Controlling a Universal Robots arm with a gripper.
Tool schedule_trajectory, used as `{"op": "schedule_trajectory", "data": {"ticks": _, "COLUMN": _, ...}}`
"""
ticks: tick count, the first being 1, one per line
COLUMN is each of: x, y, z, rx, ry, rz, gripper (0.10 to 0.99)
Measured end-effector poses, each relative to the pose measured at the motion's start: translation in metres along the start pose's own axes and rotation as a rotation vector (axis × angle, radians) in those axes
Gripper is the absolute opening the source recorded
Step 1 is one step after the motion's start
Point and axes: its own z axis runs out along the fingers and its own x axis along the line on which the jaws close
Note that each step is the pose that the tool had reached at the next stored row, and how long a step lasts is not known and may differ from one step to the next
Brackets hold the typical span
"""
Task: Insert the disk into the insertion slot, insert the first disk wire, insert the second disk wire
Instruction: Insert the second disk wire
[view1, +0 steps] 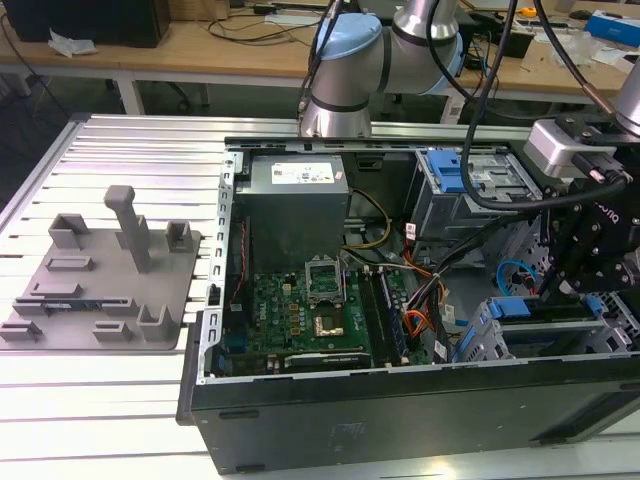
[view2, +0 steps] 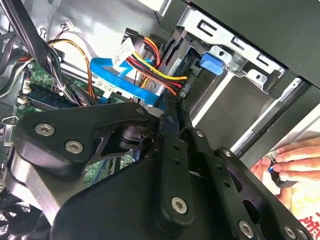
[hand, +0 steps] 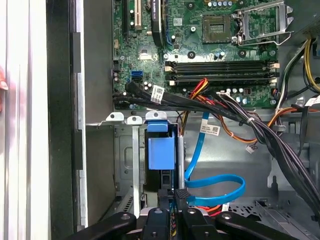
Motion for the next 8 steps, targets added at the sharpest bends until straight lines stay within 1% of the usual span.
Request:
{"op": "schedule_trajectory", "data": {"ticks": 1, "x": -0.0001, "y": 0.0000, "z": 0.0006, "rx": 0.000, "ry": -0.0019, "rz": 0.000, "gripper": 0.231}}
{"op": "schedule_trajectory", "data": {"ticks": 2, "x": 0.0001, "y": 0.0000, "z": -0.0012, "rx": 0.000, "ry": 0.0001, "rz": 0.000, "gripper": 0.294}}
{"op": "schedule_trajectory", "data": {"ticks": 3, "x": 0.0005, "y": 0.0001, "z": -0.0059, "rx": 0.000, "ry": 0.0035, "rz": 0.000, "gripper": 0.361}}
{"op": "schedule_trajectory", "data": {"ticks": 5, "x": 0.0008, "y": 0.0002, "z": -0.0152, "rx": 0.000, "ry": 0.0084, "rz": 0.000, "gripper": 0.361}}
{"op": "schedule_trajectory", "data": {"ticks": 8, "x": 0.0014, "y": 0.0004, "z": -0.0323, "rx": -0.001, "ry": 0.0132, "rz": 0.000, "gripper": 0.361}}
